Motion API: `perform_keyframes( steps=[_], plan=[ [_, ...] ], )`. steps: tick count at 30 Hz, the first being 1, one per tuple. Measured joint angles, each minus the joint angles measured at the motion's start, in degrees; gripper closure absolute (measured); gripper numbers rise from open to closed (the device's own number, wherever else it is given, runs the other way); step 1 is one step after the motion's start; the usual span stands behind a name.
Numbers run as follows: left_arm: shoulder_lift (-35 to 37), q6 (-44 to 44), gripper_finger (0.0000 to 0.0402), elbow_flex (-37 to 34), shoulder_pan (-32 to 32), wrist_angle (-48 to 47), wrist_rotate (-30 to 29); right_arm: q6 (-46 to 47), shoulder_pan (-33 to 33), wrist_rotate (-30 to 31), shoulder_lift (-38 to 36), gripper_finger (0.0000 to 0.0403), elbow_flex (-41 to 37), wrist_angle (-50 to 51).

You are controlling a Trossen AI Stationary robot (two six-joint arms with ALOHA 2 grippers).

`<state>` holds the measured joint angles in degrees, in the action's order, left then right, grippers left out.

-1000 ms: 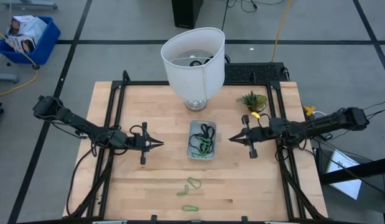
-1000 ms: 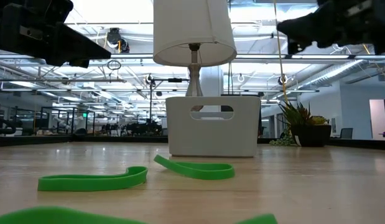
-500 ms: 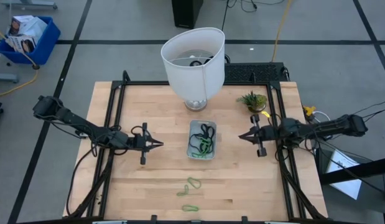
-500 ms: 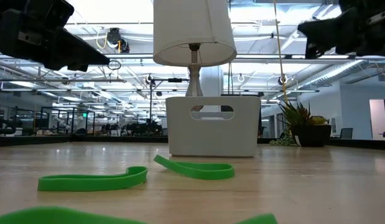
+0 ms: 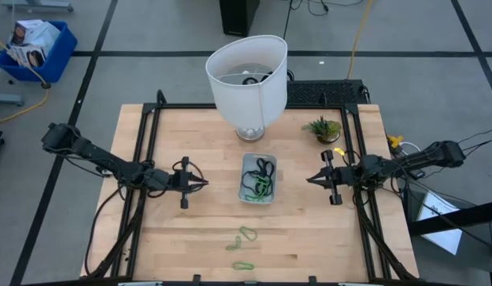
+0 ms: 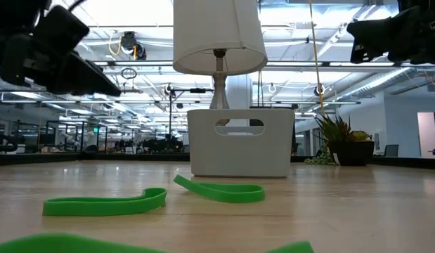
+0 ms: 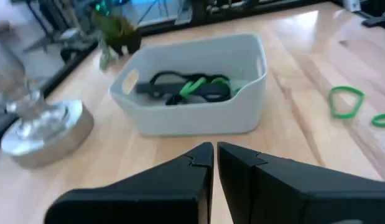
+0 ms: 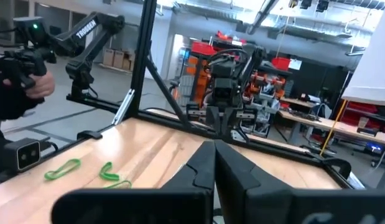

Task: Pick and place rubber bands into bin
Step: Put the green rubber band into the gray bin

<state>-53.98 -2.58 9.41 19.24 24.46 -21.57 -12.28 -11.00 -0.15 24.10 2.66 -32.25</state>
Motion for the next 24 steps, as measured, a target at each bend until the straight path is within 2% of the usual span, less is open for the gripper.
perform_keyframes(
  steps=[4,8,11,15,20,24],
  plan=[
    [-3.35,4.05,0.0371,0.85,0.96,0.51,0.78,-0.53,0.0,-0.06,0.0,0.0403,-0.04,0.37],
    [-9.81,9.02,0.0376,6.26,4.33,-0.97,0.54,-0.89,0.0,-0.12,0.0,0.0403,-0.11,0.83],
    [-16.71,10.78,0.0395,13.49,7.21,-5.01,0.54,-1.11,0.02,-2.84,0.0,0.0403,-0.15,0.87],
    [-27.82,10.89,0.0393,25.4,10.05,-11.45,0.56,-2.77,0.02,-7.46,0.0,0.0403,-0.18,0.34],
    [-41.27,9.23,0.0395,40.04,11.04,-20.42,2.01,-3.4,0.02,-7.47,0.0,0.0403,-0.2,-0.22],
    [-48.57,5.97,0.037,47.64,11.0,-25.05,3.54,-2.89,0.02,-7.46,0.0,0.0403,-0.26,-2.4]
  ],
)
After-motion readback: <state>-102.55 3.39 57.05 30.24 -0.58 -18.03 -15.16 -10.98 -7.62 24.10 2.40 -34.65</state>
